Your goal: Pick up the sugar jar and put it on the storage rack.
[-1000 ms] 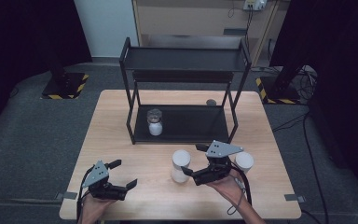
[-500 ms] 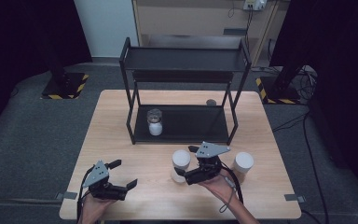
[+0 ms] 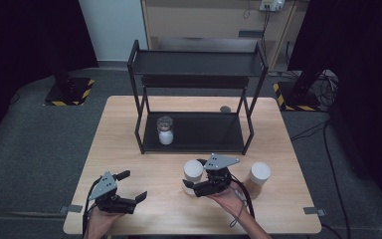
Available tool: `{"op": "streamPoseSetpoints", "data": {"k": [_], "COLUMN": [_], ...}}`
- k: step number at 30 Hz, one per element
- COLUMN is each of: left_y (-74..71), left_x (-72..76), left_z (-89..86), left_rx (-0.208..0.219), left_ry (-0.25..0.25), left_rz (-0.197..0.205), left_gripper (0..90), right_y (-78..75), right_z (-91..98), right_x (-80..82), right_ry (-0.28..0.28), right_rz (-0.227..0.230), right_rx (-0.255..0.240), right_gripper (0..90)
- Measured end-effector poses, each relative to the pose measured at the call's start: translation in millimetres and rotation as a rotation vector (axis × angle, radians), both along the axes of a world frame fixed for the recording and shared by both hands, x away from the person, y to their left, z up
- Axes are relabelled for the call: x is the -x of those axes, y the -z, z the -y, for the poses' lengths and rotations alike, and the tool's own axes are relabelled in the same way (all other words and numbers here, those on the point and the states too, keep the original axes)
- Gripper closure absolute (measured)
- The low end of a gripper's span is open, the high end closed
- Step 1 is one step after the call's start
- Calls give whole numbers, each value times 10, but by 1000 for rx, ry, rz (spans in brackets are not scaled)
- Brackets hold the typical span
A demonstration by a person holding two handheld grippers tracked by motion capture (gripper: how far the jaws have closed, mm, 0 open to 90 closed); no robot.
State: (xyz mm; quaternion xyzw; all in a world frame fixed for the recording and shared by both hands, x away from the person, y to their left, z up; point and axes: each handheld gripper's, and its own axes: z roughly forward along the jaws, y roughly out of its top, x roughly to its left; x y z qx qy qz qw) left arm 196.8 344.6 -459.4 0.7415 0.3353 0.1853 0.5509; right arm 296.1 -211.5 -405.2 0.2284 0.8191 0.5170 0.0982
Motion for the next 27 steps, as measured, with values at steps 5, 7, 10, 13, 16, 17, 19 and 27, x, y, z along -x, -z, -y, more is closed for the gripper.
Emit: {"op": "streamPoseSetpoints", "data": {"k": [5, 7, 10, 13, 16, 17, 19, 27], "left_y": [0, 1, 1, 2, 3, 3, 2, 5], "left_x": [1, -1, -2, -1, -3, -2, -1, -1], "left_z": [0, 1, 5, 2, 1, 2, 5, -1], "left_rx": [0, -2, -3, -3, -3, -3, -3, -1], "left_ry": [0, 0, 1, 0, 0, 0, 1, -1], "left_rz": [0, -1, -1, 0, -1, -1, -1, -1], "left_gripper": [0, 0, 0, 0, 0, 0, 0, 0], "right_y": [33, 50, 75, 99, 91, 84, 82, 38], "right_z": [7, 23, 39, 62, 58, 48, 47, 15], "right_x": [-5, -8, 4, 5, 7, 16, 14, 2], "right_ry": [3, 5, 7, 13, 14, 15, 15, 16], "right_rz": [6, 3, 12, 11, 12, 18, 16, 12], "right_rx": [0, -12, -26, -48, -45, -39, -39, -24], "right_gripper": [210, 237, 299, 325, 329, 330, 331, 332]}}
